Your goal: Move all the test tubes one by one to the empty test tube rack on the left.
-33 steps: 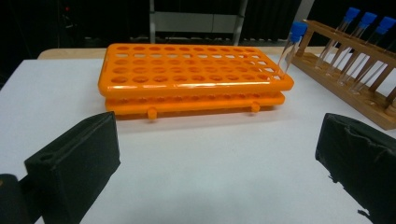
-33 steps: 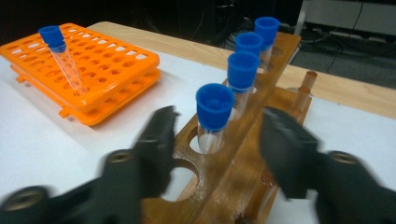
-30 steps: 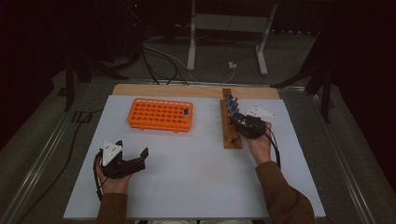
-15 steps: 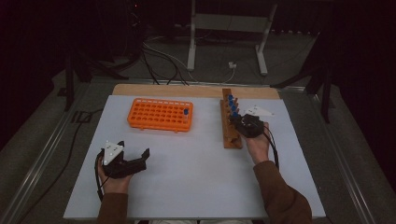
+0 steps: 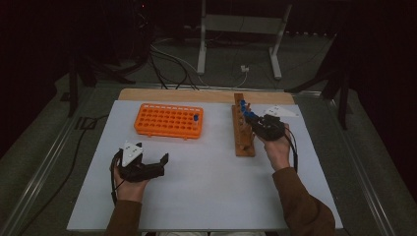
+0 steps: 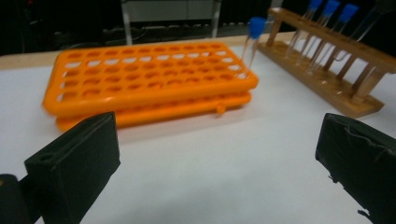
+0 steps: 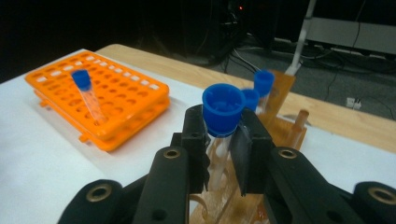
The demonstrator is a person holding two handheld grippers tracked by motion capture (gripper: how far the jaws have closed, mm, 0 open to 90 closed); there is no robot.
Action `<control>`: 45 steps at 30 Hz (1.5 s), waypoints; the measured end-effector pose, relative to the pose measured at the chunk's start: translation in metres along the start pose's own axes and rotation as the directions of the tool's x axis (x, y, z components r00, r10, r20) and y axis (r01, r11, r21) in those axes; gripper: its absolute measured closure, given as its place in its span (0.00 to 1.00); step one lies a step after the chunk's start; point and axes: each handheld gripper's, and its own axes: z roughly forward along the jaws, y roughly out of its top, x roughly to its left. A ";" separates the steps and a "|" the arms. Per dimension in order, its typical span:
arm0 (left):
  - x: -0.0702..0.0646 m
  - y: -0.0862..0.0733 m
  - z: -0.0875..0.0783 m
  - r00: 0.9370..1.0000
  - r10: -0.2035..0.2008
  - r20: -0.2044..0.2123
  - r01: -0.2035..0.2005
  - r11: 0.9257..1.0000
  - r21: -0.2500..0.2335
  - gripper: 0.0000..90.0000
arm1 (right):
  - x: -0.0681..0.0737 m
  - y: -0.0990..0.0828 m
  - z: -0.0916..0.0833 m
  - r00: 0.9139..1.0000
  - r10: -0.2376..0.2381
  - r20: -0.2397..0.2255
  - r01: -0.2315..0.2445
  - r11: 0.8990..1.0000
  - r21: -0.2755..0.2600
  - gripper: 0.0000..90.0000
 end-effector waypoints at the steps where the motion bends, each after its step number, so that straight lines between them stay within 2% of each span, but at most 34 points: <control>1: -0.002 0.003 0.002 1.000 0.005 0.005 -0.005 1.000 -0.004 0.01 | 0.001 0.003 -0.002 1.000 -0.003 -0.002 0.003 1.000 -0.002 0.86; 6: -0.016 0.014 0.015 0.999 0.038 0.038 -0.038 0.999 -0.018 0.02 | 0.005 0.014 -0.011 1.000 -0.021 0.003 0.021 0.999 -0.026 0.85; 10: -0.033 0.027 0.030 0.995 0.071 0.069 -0.070 0.997 -0.027 0.04 | 0.010 0.020 -0.016 0.999 -0.020 -0.028 0.019 0.999 -0.040 0.85; 12: -0.042 0.033 0.040 0.992 0.089 0.088 -0.088 0.996 -0.021 0.04 | 0.013 0.021 -0.016 0.999 -0.022 -0.045 0.020 0.999 -0.037 0.85; 15: -0.054 0.041 0.054 0.987 0.091 0.135 -0.090 0.996 -0.016 0.04 | 0.019 0.019 -0.013 0.998 -0.018 -0.067 0.016 0.999 -0.027 0.85; 18: -0.066 0.047 0.067 0.978 0.106 0.177 -0.105 0.994 -0.011 0.07 | 0.027 0.017 -0.010 0.996 -0.005 -0.092 0.004 1.000 -0.015 0.85; 21: -0.076 0.052 0.077 0.971 0.119 0.206 -0.119 0.993 -0.009 0.14 | 0.036 0.016 -0.007 0.993 -0.008 -0.119 0.007 1.000 -0.005 0.85; 27: -0.092 0.056 0.094 0.959 0.152 0.238 -0.153 0.988 -0.011 0.29 | 0.050 0.017 -0.004 0.985 -0.007 -0.171 0.008 1.000 0.005 0.85; 30: -0.100 0.056 0.101 0.957 0.168 0.235 -0.169 0.985 -0.015 0.38 | 0.055 0.017 -0.002 0.981 0.001 -0.195 0.001 1.000 0.012 0.85; 36: -0.110 0.055 0.110 0.947 0.203 0.248 -0.203 0.979 -0.026 0.60 | 0.065 0.017 0.003 0.974 0.006 -0.226 -0.002 1.000 0.017 0.85; 41: -0.110 0.054 0.112 0.948 0.206 0.243 -0.204 0.978 -0.036 0.73 | 0.071 0.018 0.006 0.969 0.003 -0.248 0.003 1.000 0.025 0.85; 45: -0.109 0.053 0.113 0.945 0.220 0.242 -0.218 0.975 -0.039 0.82 | 0.075 0.016 0.009 0.967 0.006 -0.255 0.003 0.999 0.034 0.85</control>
